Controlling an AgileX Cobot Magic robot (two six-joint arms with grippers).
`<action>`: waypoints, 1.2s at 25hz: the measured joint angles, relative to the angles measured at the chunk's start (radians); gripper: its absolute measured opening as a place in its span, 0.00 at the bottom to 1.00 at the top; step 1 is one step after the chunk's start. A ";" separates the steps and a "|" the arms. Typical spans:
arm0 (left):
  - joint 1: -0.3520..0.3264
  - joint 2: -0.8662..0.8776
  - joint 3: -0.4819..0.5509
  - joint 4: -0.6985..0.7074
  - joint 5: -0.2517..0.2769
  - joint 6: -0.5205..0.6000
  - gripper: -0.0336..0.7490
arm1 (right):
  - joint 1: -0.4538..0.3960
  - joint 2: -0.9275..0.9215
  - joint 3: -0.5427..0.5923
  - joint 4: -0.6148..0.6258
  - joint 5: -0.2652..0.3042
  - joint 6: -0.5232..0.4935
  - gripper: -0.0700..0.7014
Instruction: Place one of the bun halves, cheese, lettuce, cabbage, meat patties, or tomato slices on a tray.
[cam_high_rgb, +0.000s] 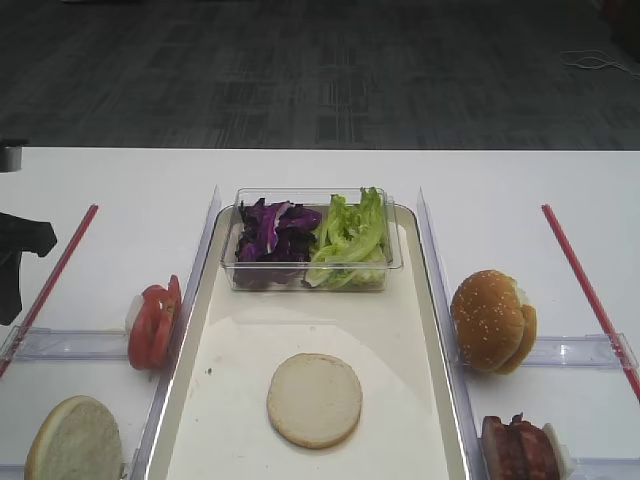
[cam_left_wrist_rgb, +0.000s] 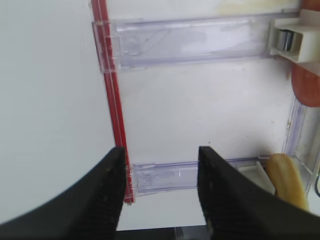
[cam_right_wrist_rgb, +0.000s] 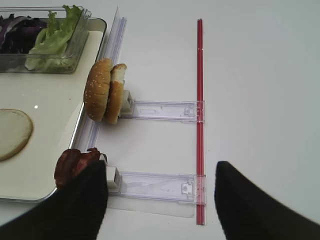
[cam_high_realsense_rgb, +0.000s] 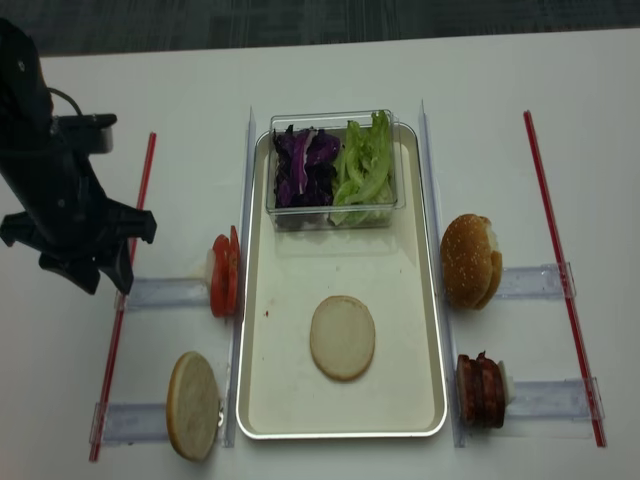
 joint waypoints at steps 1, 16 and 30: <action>0.000 -0.012 0.000 0.000 0.000 0.000 0.49 | 0.000 0.000 0.000 0.000 0.000 0.000 0.70; 0.000 -0.379 0.049 0.000 0.023 0.001 0.49 | 0.000 0.000 0.000 0.000 0.000 0.000 0.70; 0.000 -0.752 0.233 0.000 0.025 0.007 0.49 | 0.000 0.000 0.000 0.000 0.000 0.000 0.70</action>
